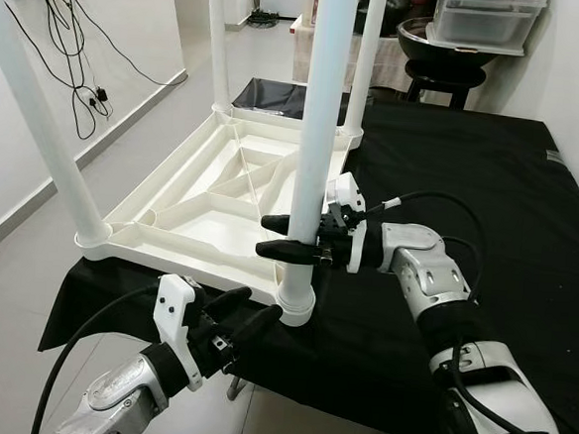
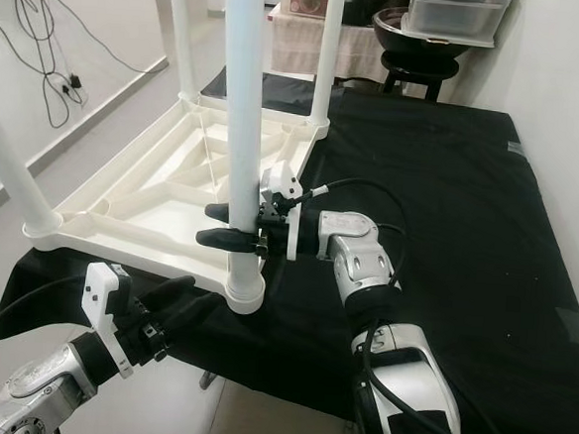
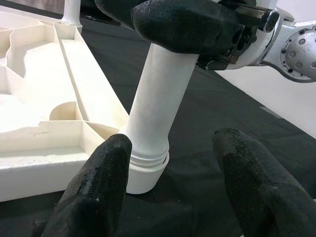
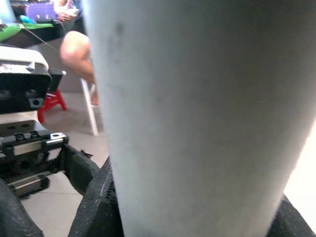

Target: Building children table

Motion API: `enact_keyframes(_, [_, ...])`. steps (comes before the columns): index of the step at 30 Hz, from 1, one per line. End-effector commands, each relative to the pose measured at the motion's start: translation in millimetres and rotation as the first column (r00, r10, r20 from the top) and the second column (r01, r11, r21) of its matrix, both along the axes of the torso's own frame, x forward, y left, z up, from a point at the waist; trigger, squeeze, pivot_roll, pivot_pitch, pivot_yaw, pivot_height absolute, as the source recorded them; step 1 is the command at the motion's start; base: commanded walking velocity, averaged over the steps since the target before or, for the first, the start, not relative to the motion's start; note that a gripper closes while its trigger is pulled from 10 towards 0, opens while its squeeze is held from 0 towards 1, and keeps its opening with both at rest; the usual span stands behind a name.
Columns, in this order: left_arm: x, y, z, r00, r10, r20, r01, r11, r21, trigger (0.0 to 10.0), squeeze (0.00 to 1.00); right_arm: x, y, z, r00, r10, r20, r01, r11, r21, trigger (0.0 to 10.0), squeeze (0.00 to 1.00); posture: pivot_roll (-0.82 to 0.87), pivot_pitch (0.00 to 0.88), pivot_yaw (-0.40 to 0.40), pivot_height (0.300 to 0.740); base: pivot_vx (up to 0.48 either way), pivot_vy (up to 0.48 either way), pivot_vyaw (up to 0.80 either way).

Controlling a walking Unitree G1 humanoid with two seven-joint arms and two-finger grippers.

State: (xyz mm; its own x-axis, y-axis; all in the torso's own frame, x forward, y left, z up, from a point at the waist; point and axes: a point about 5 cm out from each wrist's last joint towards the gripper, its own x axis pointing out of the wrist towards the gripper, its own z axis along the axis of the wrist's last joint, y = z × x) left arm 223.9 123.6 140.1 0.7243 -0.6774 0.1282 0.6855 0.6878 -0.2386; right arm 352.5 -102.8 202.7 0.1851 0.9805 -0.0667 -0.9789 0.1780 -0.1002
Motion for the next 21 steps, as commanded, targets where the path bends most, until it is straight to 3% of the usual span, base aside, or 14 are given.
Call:
enact_keyframes(1, [-2.1, 0.1, 0, 1.0, -0.004, -0.008, 0.004, 1.0, 0.004, 10.0, 0.0, -0.6, -3.1, -2, 0.998, -0.055, 0.025, 0.055, 0.999, 0.004, 0.0, 0.0, 0.03, 0.066, -0.014, 0.74, 0.0, 0.0, 0.0])
enact_keyframes(3, [-2.5, 1.1, -1, 1.0, -0.005, -0.008, 0.005, 1.0, 0.005, 10.0, 0.0, -6.3, -2.3, -14, 0.959, -0.284, -0.012, 0.284, 0.959, 0.021, 0.0, 0.0, 0.02, 0.069, -0.031, 0.74, 0.0, 0.0, 0.0])
enact_keyframes(4, [-2.5, 2.3, -1, 1.0, -0.004, -0.007, 0.004, 1.0, 0.006, 10.0, 0.0, -11.5, 4.7, -23, 0.892, -0.446, -0.071, 0.45, 0.89, 0.068, 0.0, 0.0, 0.0, 0.07, -0.037, 0.74, 0.0, 0.0, 0.0])
enact_keyframes(5, [-2.5, 2.3, -1, 1.0, -0.004, -0.007, 0.004, 1.0, 0.006, 10.0, 0.0, -11.5, 4.7, -23, 0.892, -0.446, -0.071, 0.45, 0.89, 0.068, 0.0, 0.0, 0.0, 0.07, -0.037, 0.74, 0.0, 0.0, 0.0])
enact_keyframes(6, [-2.4, 3.4, 0, 1.0, -0.003, -0.006, 0.003, 1.0, 0.007, 10.0, 0.0, -16.1, 9.6, -31, 0.799, -0.587, -0.133, 0.6, 0.795, 0.096, 0.0, 0.0, 0.0, 0.07, -0.035, 0.74, 0.0, 0.0, 0.0])
enact_keyframes(8, [-2.4, 3.4, 0, 1.0, -0.003, -0.006, 0.003, 1.0, 0.007, 10.0, 0.0, -16.1, 9.6, -31, 0.799, -0.587, -0.133, 0.6, 0.795, 0.096, 0.0, 0.0, 0.0, 0.07, -0.035, 0.74, 0.0, 0.0, 0.0])
enact_keyframes(9, [-0.1, 5.4, 0, 1.0, 0.002, -0.002, -0.002, 1.0, 0.013, 10.0, 0.0, -38.8, 25.9, -51, 0.711, -0.703, -0.019, 0.704, 0.711, -0.002, 0.0, 0.0, 0.0, 0.062, 0.005, 0.74, 0.0, 0.0, 0.0])
enact_keyframes(18, [5.2, 4.5, -1, 1.0, 0.002, 0.002, -0.002, 1.0, 0.022, 10.0, 0.0, -29.3, 33.1, -57, 0.72, -0.692, 0.041, 0.693, 0.717, -0.066, 0.0, 0.0, 0.0, 0.041, -0.008, 0.74, 0.0, 0.0, 0.0])
enact_keyframes(21, [6.4, 5.9, -1, 0.999, 0.034, 0.008, -0.034, 0.999, 0.015, 10.0, 0.0, -32.5, 35.8, -54, 0.696, -0.715, 0.061, 0.718, 0.693, -0.07, 0.0, 0.0, 0.0, 0.04, -0.013, 0.74, 0.0, 0.0, 0.0])
